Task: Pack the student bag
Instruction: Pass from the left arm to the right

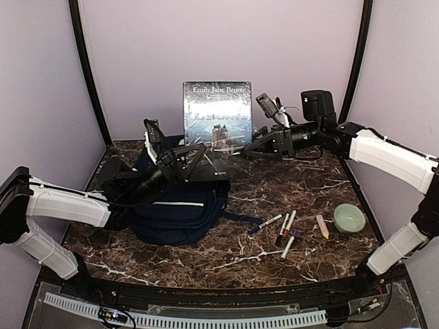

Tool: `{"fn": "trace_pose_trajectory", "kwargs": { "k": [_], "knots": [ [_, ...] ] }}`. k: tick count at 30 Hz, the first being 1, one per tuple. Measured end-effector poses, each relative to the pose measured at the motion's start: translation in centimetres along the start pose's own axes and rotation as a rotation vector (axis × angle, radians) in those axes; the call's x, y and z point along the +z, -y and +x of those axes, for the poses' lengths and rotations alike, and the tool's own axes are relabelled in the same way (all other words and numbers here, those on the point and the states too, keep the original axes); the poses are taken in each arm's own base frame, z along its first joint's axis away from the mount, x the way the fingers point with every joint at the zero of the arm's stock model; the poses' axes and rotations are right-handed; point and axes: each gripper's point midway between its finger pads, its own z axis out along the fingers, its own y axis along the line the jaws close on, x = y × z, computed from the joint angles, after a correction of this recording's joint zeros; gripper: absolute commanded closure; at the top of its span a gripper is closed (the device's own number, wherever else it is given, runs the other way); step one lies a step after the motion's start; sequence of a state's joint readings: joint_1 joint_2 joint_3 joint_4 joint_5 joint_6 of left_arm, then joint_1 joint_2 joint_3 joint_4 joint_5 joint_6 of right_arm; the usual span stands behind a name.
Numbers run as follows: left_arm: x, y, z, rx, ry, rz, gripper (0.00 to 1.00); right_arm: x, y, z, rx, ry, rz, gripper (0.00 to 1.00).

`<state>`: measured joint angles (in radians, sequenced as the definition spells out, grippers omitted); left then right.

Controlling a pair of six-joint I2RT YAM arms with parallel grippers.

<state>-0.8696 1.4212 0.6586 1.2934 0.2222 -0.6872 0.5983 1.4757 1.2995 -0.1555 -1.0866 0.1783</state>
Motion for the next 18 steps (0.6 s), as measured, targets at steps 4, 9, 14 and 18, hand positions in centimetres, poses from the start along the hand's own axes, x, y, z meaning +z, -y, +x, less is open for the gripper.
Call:
{"fn": "trace_pose_trajectory", "kwargs": {
  "k": [4,9,14,18],
  "knots": [
    [0.0,-0.8,-0.1,-0.057,0.041,-0.017,1.00,0.9,-0.6,-0.6,0.005,0.009,-0.033,0.47],
    [-0.2,-1.4,-0.3,-0.107,0.083,-0.030,1.00,1.5,0.2,-1.1,0.064,0.026,-0.045,0.59],
    [-0.6,-1.7,-0.3,-0.132,0.103,-0.044,1.00,1.8,0.7,-1.3,0.135,0.036,-0.047,0.63],
    [-0.6,-1.6,-0.5,-0.137,0.115,-0.038,1.00,1.8,0.6,-1.8,0.173,0.048,-0.053,0.68]
  ]
}}
